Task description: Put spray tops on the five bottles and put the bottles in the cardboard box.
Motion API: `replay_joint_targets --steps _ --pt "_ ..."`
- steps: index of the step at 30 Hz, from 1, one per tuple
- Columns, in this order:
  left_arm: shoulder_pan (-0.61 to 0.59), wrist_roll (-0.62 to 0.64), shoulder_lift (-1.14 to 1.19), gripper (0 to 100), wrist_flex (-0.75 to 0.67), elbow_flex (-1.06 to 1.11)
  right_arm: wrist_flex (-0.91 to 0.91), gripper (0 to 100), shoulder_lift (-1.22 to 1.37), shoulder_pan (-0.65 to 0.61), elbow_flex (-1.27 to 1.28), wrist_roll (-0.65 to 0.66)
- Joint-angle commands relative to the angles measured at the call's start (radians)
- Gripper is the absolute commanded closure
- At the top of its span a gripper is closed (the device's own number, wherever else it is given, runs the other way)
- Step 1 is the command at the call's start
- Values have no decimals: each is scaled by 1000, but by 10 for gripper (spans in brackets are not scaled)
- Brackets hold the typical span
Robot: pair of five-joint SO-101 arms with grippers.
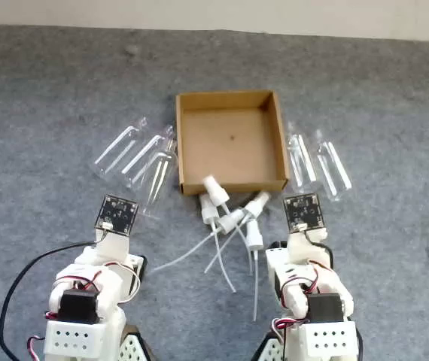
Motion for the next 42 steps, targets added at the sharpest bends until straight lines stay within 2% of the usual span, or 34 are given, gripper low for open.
replay_joint_targets --steps 1,8,15,24,30,34,37,42 --pt "21 8 -13 840 5 19 -1 993 -12 10 174 12" --pt "-22 8 -13 840 6 19 -4 993 -12 12 171 12" --pt "-22 8 -13 841 6 19 -105 993 -13 22 171 12" --pt "-22 8 -13 841 6 19 -131 988 -13 297 -45 15" --pt "-22 8 -13 841 6 19 -90 978 -1 317 -170 161" --pt "-22 8 -13 841 6 19 -50 905 13 321 -289 196" --pt "-22 8 -13 841 6 19 -51 878 134 321 -400 210" --pt "-22 8 -13 841 6 19 -42 870 550 315 -711 210"
